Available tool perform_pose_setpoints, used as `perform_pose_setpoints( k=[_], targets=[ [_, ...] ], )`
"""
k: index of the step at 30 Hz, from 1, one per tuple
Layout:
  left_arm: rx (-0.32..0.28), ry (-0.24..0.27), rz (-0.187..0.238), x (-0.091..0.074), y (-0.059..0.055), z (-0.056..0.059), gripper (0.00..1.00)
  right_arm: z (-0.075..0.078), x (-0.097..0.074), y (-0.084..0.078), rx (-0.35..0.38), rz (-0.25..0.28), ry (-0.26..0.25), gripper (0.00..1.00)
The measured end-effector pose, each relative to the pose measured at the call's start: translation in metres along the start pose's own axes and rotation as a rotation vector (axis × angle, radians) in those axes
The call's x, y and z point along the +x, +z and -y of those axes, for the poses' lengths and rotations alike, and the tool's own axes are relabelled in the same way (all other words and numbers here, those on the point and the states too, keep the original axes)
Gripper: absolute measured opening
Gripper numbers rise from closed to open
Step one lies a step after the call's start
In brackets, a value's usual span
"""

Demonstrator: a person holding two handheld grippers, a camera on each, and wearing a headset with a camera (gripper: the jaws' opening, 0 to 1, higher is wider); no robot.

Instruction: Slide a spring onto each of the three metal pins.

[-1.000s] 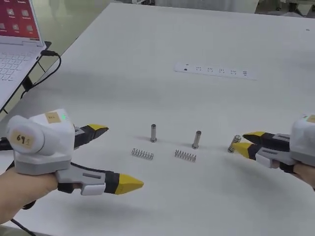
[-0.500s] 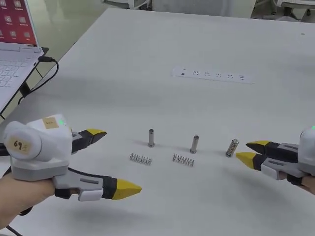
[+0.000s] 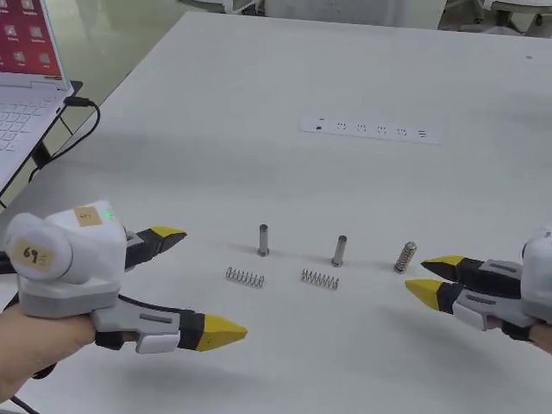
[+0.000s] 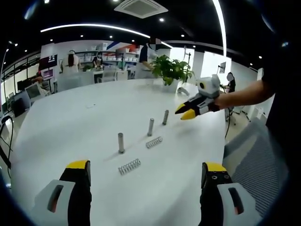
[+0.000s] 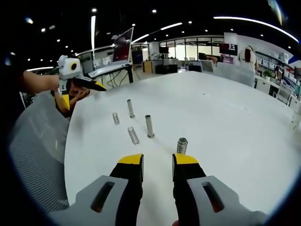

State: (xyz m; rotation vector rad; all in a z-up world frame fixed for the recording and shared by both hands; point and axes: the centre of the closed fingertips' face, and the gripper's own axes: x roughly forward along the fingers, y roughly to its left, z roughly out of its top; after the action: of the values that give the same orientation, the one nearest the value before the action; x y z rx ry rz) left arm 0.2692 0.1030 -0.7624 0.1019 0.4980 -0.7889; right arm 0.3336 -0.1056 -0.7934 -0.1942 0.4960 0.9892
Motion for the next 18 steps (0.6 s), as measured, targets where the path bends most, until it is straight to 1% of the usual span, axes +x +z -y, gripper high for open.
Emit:
perform_pose_setpoints(
  k=[3, 8, 18],
  targets=[
    [-0.001, 0.002, 0.001, 0.0, 0.0, -0.001, 0.95, -0.007, 0.006, -0.002, -0.018, -0.008, 0.024, 0.22],
    [-0.002, 0.002, 0.001, -0.001, -0.001, -0.001, 0.95, -0.023, 0.014, 0.002, -0.035, -0.006, 0.062, 0.22],
    [-0.004, 0.002, 0.001, -0.001, -0.002, -0.001, 0.95, -0.036, 0.027, 0.009, -0.052, 0.001, 0.105, 0.21]
  ],
)
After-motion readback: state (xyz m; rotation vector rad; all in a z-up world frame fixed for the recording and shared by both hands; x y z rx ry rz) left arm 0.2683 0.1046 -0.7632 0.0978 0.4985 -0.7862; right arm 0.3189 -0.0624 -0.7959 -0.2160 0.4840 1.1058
